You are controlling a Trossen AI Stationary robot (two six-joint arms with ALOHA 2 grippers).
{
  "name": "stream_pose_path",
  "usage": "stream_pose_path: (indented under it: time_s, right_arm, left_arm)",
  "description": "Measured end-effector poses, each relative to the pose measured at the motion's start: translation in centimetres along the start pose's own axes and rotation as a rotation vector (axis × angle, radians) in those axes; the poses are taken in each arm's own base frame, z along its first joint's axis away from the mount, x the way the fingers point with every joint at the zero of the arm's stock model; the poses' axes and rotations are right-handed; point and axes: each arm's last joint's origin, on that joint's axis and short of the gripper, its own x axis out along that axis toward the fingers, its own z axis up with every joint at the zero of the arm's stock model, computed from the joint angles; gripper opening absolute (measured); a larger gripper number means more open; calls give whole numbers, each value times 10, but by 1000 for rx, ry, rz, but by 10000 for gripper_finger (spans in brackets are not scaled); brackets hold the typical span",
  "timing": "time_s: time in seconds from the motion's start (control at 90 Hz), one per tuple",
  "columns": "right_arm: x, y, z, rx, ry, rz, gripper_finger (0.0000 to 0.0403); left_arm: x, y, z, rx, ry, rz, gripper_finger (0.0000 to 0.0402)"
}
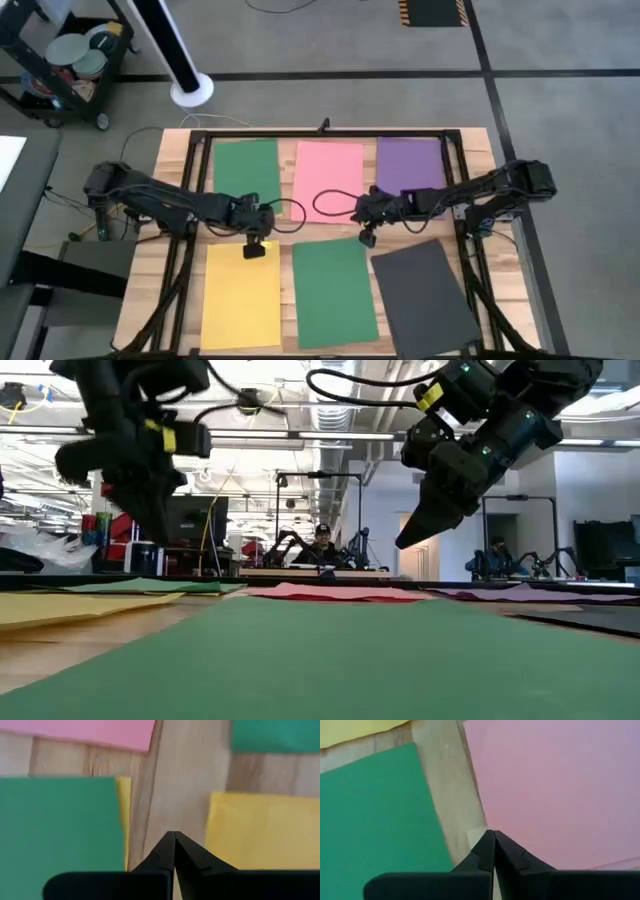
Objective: Organize paper
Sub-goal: Stack top the green paper on top of the green paper
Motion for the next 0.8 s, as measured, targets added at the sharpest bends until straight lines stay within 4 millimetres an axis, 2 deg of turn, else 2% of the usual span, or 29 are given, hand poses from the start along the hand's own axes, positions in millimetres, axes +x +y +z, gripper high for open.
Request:
stream_pose_path:
  time_s: [0.156,0.311,0.422,0.6,0.8]
  right_arm:
    - [1,-6,-1,17,14,-46,0]
    - [1,-12,-3,22,43,-87,0]
    - [1,-12,-4,21,51,-90,0]
    - [1,-12,-4,21,50,-89,0]
    - [1,-12,-4,24,49,-91,0]
  left_arm:
    - [-11,2,4,4,-30,-13,0]
    - [-12,3,6,98,-53,46,0]
    - [-12,3,6,103,-54,46,5]
    - [-12,3,6,82,-52,34,53]
    - [-9,5,6,88,-52,114,117]
